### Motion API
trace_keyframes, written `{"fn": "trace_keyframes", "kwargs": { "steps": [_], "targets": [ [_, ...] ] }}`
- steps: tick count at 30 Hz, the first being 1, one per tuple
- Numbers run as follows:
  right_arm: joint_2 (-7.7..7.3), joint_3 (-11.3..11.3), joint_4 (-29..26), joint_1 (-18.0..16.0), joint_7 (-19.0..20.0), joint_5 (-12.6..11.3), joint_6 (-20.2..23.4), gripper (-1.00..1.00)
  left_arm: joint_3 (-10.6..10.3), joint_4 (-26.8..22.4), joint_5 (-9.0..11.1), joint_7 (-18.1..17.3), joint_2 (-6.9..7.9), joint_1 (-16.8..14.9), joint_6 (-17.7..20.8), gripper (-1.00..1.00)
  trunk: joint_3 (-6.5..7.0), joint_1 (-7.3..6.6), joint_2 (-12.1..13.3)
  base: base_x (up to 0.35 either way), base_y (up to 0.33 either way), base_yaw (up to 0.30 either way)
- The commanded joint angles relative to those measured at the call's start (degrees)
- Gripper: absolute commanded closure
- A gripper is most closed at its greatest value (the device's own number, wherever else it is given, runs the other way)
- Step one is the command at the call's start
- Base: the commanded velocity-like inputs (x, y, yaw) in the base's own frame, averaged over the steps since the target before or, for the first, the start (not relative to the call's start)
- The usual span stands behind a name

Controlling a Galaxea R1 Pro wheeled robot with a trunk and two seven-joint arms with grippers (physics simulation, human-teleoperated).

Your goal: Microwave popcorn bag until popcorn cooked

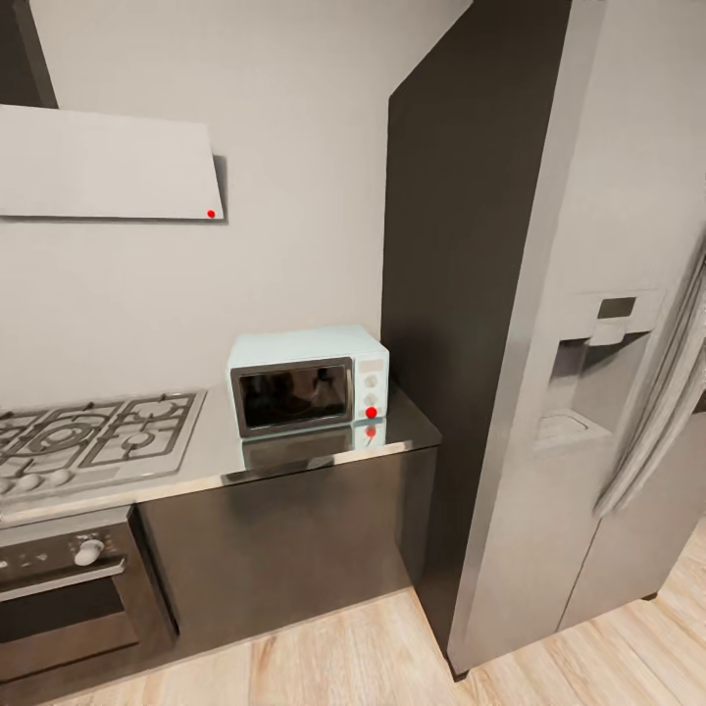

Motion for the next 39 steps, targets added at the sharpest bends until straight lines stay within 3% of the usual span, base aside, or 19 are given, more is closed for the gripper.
{"fn": "trace_keyframes", "kwargs": {
  "steps": [1,3,7,11,25,39],
  "targets": [
    [0.0,0.1,0.2,-0.1,0.2,0.0,-0.4,-1.0,-0.5,0.1,0.7,0.1,0.02,0.0,0.1,-1.0,-0.07,0.01,-0.1,-0.004,0.0,0.0],
    [0.02,0.1,0.2,-0.1,0.2,0.0,-0.4,-1.0,-0.5,0.3,0.8,0.1,-0.17,1.5,0.0,-1.0,-0.07,0.01,-0.1,-0.001,0.0,0.0],
    [-0.01,0.1,0.2,-0.1,0.2,-0.1,-0.4,-1.0,-0.5,0.3,0.7,0.0,-0.02,8.2,-0.6,-1.0,-0.07,0.01,-0.1,0.0,0.0,0.0],
    [0.02,0.1,0.2,-0.1,0.2,-0.1,-0.4,-1.0,-0.5,0.3,0.7,0.0,0.0,10.5,-6.0,-1.0,-0.07,0.01,-0.1,0.0,0.0,0.0],
    [0.34,0.1,0.2,-0.1,0.2,-0.1,-0.2,-1.0,-0.6,0.3,0.5,0.0,-0.28,10.9,-7.3,-1.0,-0.07,0.01,-0.1,0.0,0.0,0.01],
    [0.29,0.1,0.2,-0.1,0.2,-0.1,-0.3,-1.0,-0.6,0.3,0.5,0.0,-0.29,10.9,-7.3,-1.0,-0.07,0.01,-0.1,0.0,0.0,0.251]
  ]
}}
